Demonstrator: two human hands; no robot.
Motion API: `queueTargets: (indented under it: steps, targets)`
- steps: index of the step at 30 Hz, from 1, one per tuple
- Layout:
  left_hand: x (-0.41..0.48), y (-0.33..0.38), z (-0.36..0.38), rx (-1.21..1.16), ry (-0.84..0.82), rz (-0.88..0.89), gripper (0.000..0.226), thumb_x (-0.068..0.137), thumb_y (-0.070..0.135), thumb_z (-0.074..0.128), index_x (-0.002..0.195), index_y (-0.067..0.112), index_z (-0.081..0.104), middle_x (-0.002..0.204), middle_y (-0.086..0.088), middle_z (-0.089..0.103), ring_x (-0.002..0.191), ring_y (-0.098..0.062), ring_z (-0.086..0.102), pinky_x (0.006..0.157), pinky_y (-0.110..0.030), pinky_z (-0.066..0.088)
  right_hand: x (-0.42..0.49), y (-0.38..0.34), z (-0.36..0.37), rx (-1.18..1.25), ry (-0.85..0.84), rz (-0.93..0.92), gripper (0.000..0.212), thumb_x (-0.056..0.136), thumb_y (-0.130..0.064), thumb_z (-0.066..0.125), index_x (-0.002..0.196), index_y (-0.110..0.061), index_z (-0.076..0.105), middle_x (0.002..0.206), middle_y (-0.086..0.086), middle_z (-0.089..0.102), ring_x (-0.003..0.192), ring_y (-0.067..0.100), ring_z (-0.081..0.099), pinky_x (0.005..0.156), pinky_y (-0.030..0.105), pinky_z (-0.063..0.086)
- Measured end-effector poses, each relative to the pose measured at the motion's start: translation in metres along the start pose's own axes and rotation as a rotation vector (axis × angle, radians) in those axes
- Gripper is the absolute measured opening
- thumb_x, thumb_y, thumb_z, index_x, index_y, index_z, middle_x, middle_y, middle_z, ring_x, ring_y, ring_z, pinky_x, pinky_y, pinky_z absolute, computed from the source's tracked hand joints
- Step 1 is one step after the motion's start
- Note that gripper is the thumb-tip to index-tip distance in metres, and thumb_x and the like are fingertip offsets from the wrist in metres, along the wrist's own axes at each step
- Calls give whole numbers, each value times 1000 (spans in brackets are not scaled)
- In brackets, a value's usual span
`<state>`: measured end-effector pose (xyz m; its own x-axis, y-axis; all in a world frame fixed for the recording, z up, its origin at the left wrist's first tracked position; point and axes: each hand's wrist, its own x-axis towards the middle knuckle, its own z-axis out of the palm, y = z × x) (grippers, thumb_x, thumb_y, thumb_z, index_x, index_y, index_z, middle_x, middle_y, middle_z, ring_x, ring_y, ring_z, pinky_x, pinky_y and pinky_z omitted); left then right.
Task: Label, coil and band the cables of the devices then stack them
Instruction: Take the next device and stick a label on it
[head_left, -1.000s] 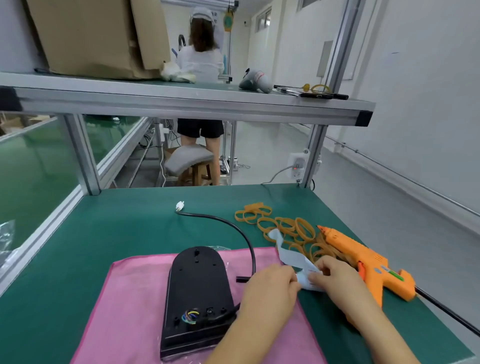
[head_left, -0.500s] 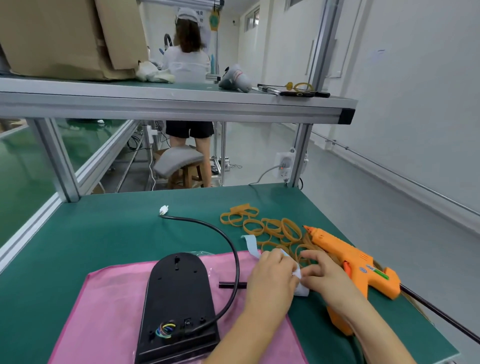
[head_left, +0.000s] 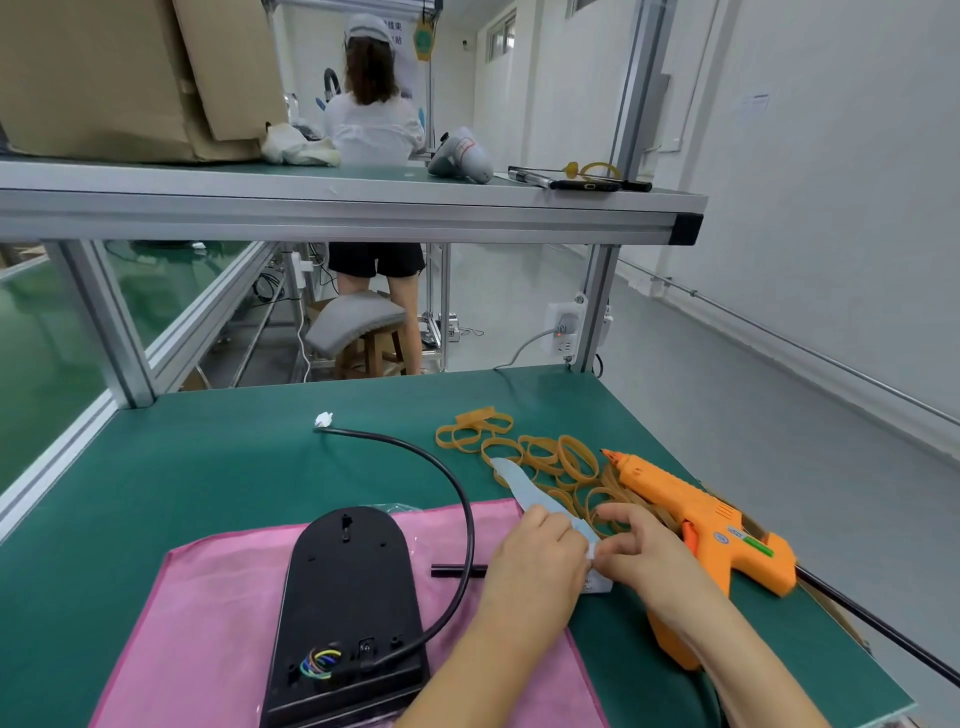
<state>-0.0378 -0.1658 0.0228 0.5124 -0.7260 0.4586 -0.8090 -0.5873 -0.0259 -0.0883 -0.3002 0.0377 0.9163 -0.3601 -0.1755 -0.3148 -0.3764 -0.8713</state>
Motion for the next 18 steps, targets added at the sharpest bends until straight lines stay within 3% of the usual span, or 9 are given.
queueTargets:
  steps: [2,6,11,15,18]
  targets:
    - [0,-1,-2,54,-17,31,30,54,46,88,51,28,65,54,15,54,58,-4,53,63,-16,37,0,-1,0,-32,12,-9,47,84,-7,64,123,-27,46,85,-5,72,83,6,67,64,12,45]
    - [-2,-3,5,107,-62,77,21,66,41,81,59,30,65,59,16,56,62,-4,54,60,-16,46,-1,-1,1,-63,24,-12,44,84,-8,65,121,-26,48,82,-5,73,82,6,67,65,14,47]
    - [-4,-3,5,123,-40,96,18,71,39,76,61,30,65,60,15,57,62,-5,54,61,-17,46,0,1,1,-115,47,10,44,83,-10,65,119,-28,48,80,-4,73,82,12,68,78,29,55]
    - [-5,-7,-3,-52,162,-55,17,72,29,79,61,23,67,62,10,61,63,-10,57,63,-20,48,1,4,3,-240,82,21,44,85,-11,61,122,-28,46,79,-4,69,76,12,65,70,31,53]
    - [-7,-9,-13,-177,330,-146,27,85,19,51,61,16,61,61,3,56,58,-17,53,56,-23,49,-1,-1,6,-451,177,-9,43,83,-17,65,119,-30,45,88,-13,61,81,6,59,67,25,51]
